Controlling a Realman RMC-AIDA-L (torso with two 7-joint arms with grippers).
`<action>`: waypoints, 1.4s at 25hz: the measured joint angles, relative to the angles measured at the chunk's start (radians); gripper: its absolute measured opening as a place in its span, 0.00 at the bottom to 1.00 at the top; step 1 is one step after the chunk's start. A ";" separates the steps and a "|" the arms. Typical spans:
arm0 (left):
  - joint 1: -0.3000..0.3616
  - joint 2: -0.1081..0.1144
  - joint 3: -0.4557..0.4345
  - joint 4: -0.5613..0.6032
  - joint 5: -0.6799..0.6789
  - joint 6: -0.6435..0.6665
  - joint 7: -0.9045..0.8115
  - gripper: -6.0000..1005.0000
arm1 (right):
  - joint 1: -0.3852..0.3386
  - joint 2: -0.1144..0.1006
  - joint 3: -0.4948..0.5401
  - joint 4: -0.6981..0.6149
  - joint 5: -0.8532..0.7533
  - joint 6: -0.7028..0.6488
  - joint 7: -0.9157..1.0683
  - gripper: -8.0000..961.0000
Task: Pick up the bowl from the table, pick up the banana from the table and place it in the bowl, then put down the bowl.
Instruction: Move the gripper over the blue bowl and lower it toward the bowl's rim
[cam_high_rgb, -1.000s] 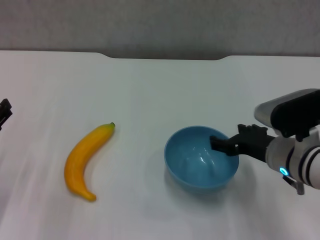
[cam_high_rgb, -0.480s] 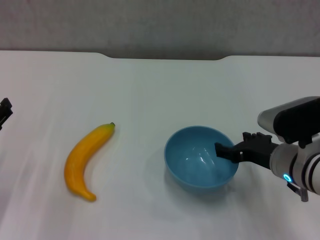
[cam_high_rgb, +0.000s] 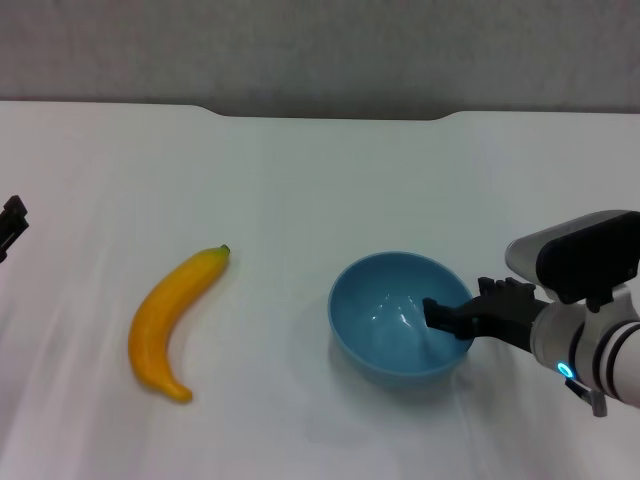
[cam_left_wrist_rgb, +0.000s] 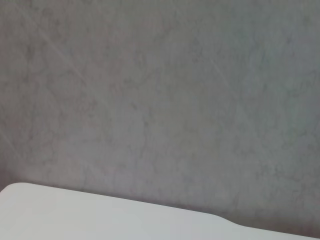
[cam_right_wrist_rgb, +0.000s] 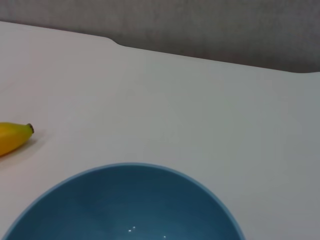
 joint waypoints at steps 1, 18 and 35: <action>0.000 0.000 0.000 0.000 0.000 0.000 0.000 0.77 | 0.002 0.000 -0.009 0.003 0.005 -0.002 0.006 0.90; -0.003 0.000 0.006 -0.002 0.002 0.000 0.000 0.77 | 0.003 0.000 -0.014 0.031 0.006 -0.001 0.050 0.89; -0.001 0.000 0.006 0.001 0.001 0.000 0.001 0.77 | -0.013 -0.003 -0.011 0.019 -0.001 -0.002 0.041 0.20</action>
